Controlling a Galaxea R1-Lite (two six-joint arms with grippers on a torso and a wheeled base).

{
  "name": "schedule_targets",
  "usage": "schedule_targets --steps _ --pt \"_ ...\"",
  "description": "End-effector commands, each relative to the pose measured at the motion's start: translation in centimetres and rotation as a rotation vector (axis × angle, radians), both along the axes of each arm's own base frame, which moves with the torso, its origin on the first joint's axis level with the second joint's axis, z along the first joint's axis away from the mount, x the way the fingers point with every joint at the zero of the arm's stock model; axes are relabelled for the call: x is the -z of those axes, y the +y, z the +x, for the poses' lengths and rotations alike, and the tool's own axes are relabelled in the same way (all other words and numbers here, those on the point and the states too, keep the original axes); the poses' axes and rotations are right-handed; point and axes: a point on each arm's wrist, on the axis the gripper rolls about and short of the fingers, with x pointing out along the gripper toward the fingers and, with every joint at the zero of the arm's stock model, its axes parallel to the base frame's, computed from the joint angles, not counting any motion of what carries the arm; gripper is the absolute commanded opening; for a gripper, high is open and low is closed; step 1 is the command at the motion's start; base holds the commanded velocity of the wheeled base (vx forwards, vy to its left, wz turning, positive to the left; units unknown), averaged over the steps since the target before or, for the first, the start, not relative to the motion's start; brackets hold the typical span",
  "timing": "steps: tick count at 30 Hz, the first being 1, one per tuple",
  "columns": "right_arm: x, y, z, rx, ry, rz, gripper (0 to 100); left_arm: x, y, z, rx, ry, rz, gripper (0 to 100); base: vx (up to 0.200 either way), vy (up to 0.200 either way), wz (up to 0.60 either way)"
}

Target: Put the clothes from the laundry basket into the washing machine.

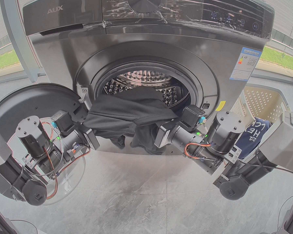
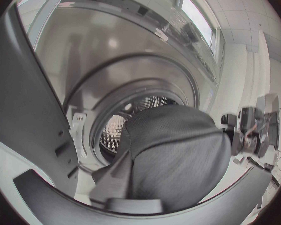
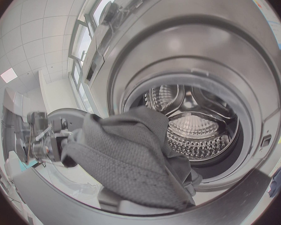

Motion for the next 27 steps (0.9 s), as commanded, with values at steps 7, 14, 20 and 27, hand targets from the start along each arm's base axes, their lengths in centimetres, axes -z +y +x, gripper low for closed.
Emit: schedule_targets --steps 7,14,20,27 --pt "-2.5 -0.8 -0.4 0.01 -0.054 0.051 0 4.2 -0.4 -2.5 0.113 0.162 0.12 100 0.0 0.0 0.0" --pt "-3.0 -0.5 -0.2 0.01 -0.069 0.066 0 5.9 -0.8 -5.3 0.255 0.211 0.221 100 0.0 0.0 0.0" --pt "-2.7 -0.2 -0.4 -0.001 -0.06 0.06 0 6.2 -1.1 -6.2 0.329 0.214 0.247 100 0.0 0.0 0.0" --pt "-1.7 1.2 -1.2 -0.042 -0.03 0.051 0 3.8 -2.1 -4.5 0.329 0.086 0.196 100 0.0 0.0 0.0"
